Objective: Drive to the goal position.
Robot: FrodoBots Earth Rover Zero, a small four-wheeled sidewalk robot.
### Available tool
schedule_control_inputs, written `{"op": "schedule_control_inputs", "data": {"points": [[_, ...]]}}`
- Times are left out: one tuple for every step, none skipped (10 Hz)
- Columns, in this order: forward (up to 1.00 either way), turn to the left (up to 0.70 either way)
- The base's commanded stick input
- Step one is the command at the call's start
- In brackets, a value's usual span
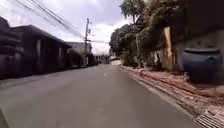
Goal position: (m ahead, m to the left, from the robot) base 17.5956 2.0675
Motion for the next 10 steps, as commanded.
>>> {"op": "schedule_control_inputs", "data": {"points": [[0.7,0.01],[0.7,0.01],[0.7,0.01],[0.7,0.01],[0.7,0.01],[0.7,0.01],[0.7,0.01],[0.7,0.01],[0.7,0.01],[0.7,0.01]]}}
